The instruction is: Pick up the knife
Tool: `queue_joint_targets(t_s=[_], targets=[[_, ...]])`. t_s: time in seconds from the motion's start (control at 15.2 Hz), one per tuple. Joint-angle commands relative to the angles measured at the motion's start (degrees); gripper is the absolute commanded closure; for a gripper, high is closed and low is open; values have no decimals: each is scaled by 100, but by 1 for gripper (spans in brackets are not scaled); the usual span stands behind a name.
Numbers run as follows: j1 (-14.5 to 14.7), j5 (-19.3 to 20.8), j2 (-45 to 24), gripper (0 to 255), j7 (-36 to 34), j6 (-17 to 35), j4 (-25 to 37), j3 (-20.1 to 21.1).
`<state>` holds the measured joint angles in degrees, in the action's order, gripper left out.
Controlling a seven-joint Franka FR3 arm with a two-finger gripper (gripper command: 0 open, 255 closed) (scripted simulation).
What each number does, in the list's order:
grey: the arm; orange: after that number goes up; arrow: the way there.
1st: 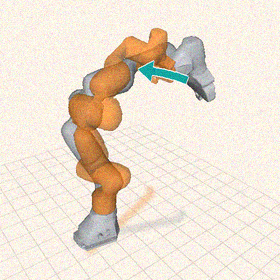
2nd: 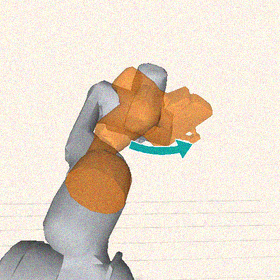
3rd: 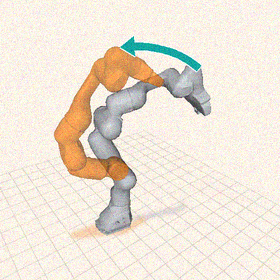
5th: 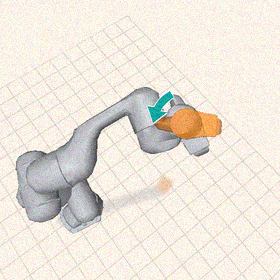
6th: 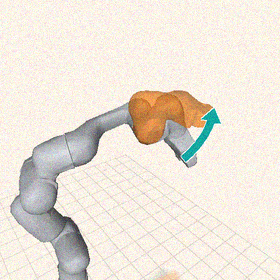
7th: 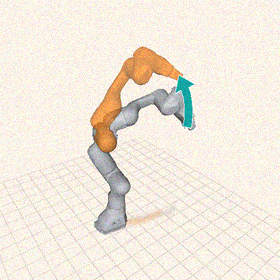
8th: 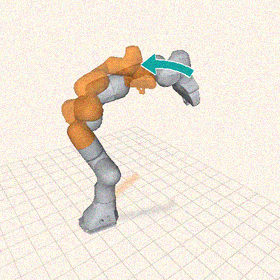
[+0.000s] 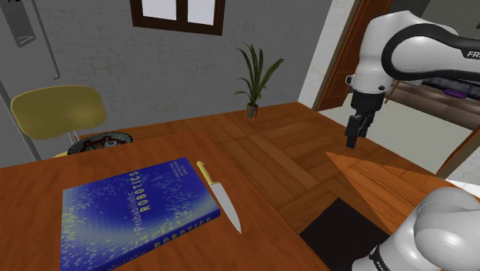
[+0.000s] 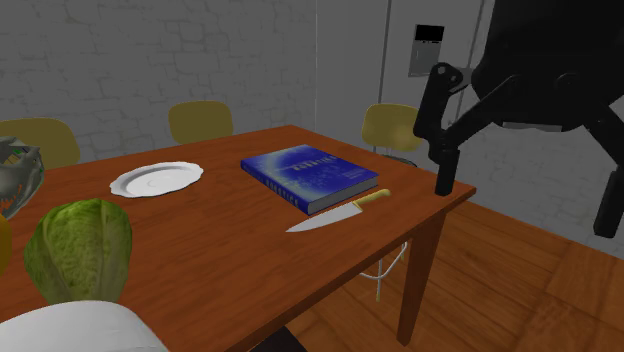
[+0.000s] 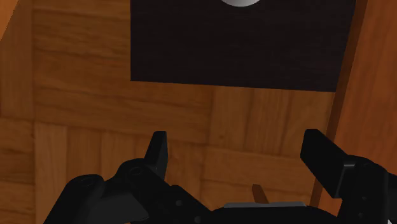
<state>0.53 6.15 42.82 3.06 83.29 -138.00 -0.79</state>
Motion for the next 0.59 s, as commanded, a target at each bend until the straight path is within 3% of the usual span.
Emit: queue_joint_targets(t_s=[0.0,0.53], targets=[[0,0,0,0,0,0,0,0],[303,-735,145,0,-1016,1907,-1146,631]])
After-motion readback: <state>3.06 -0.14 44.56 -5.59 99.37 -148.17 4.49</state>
